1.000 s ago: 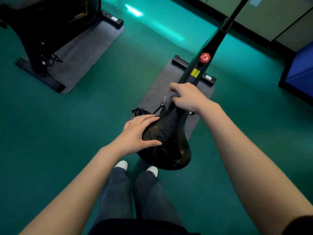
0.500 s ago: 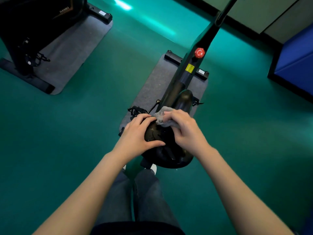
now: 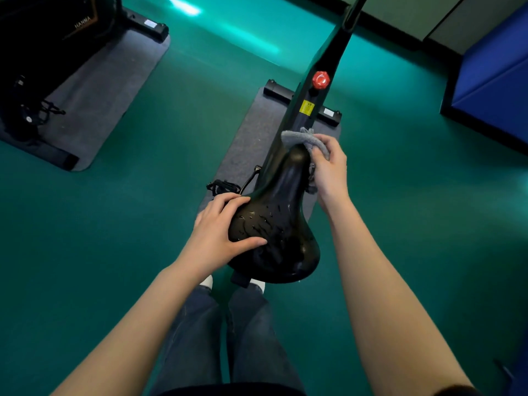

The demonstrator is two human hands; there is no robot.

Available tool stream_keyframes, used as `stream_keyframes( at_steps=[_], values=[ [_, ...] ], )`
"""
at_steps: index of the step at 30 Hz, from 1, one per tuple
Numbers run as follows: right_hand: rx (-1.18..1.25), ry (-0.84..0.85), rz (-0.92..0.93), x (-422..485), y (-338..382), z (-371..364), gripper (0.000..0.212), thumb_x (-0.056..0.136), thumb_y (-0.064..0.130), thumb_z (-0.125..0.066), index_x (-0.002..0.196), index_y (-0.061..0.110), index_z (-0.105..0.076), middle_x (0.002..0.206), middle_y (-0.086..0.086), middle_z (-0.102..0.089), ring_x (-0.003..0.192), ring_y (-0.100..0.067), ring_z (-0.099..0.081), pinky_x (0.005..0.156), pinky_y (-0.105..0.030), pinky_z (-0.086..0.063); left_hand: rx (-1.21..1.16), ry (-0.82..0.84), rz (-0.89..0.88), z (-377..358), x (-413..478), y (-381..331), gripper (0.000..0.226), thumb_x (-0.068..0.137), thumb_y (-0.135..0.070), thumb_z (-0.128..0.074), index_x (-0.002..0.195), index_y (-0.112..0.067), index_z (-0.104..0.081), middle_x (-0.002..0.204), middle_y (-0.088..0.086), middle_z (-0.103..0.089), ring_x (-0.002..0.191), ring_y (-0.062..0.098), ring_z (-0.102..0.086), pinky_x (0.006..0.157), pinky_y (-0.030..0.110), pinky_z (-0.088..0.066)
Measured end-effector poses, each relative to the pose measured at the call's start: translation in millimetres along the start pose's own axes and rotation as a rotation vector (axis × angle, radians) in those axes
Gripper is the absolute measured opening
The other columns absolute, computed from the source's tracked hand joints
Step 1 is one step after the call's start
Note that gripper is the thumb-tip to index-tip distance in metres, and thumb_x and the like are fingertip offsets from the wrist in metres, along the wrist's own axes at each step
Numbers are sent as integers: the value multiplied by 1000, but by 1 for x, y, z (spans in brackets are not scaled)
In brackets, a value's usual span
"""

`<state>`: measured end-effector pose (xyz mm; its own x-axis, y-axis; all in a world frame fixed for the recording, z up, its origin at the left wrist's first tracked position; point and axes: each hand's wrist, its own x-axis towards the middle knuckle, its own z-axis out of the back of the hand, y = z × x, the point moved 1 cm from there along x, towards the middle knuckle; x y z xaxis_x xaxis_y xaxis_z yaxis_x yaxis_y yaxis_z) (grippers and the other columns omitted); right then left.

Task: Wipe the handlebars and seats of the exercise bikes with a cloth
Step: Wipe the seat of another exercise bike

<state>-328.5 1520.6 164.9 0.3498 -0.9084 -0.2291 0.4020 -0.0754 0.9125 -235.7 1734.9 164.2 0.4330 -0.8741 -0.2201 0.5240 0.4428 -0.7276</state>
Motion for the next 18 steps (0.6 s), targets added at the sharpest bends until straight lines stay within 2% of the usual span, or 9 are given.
stream_keyframes(
  at_steps=[2, 5, 6, 8, 9, 11, 13, 15, 18],
  values=[
    [8, -6, -39, -7, -13, 3, 19, 95, 7, -48, 105, 19, -59, 100, 1, -61, 96, -15, -56, 84, -29, -44, -3, 0, 3, 0, 1, -1, 79, 64, -60, -70, 131, -26, -47, 133, -8, -39, 126, 12, -35, 109, 36, -22],
    [-1, -22, -91, -43, -36, 8, 15, 94, 7, -51, 97, 18, -60, 83, 5, -61, 76, -8, -57, 68, -21, -45, -12, 1, 10, -1, 0, 0, 77, 65, -57, -72, 131, -26, -47, 131, -9, -38, 126, 12, -34, 106, 31, -20],
    [-6, -13, -91, -55, -41, 10, 15, 93, 6, -53, 96, 18, -61, 81, 5, -62, 73, -6, -57, 67, -22, -45, -16, 2, 10, 0, 0, 1, 77, 64, -58, -72, 130, -27, -47, 130, -10, -38, 126, 12, -34, 105, 29, -19],
    [-61, 11, -52, -74, -46, 17, 16, 90, 4, -56, 96, 16, -64, 87, 3, -66, 80, -8, -58, 76, -24, -46, -18, 5, 8, 0, 1, 1, 79, 62, -63, -67, 130, -27, -47, 129, -12, -37, 126, 11, -33, 103, 28, -19],
    [-110, 26, -9, -82, -47, 22, 18, 88, 2, -57, 96, 16, -66, 90, 4, -67, 83, -7, -59, 78, -20, -45, -19, 7, 7, 0, 0, 1, 80, 61, -66, -64, 129, -27, -47, 128, -11, -37, 126, 11, -34, 103, 29, -19],
    [-198, 52, 81, -98, -46, 33, 20, 86, 0, -58, 96, 15, -67, 93, 10, -69, 86, 3, -60, 77, -9, -42, -26, 3, 6, 0, 1, 0, 82, 59, -70, -59, 128, -27, -48, 126, -13, -37, 125, 11, -34, 103, 30, -20],
    [-205, 62, 112, -120, -49, 40, 26, 85, -6, -57, 97, 15, -68, 102, 15, -68, 96, 15, -58, 83, -3, -40, -26, -3, 1, 0, 1, -1, 84, 58, -72, -57, 128, -27, -48, 125, -14, -37, 124, 11, -35, 102, 30, -21],
    [-152, 46, 75, -143, -57, 46, 35, 86, -11, -55, 98, 20, -68, 109, 20, -66, 105, 13, -57, 91, -6, -41, -21, -4, -7, -1, 1, 0, 85, 58, -72, -57, 128, -26, -48, 127, -10, -39, 124, 12, -35, 103, 30, -21],
    [-39, -7, -32, -167, -71, 57, 45, 88, -10, -55, 95, 33, -65, 107, 26, -68, 95, 0, -62, 85, -20, -48, -18, -3, -11, -1, 1, 0, 86, 57, -73, -56, 129, -25, -48, 128, -9, -39, 124, 13, -36, 103, 30, -21]
  ],
)
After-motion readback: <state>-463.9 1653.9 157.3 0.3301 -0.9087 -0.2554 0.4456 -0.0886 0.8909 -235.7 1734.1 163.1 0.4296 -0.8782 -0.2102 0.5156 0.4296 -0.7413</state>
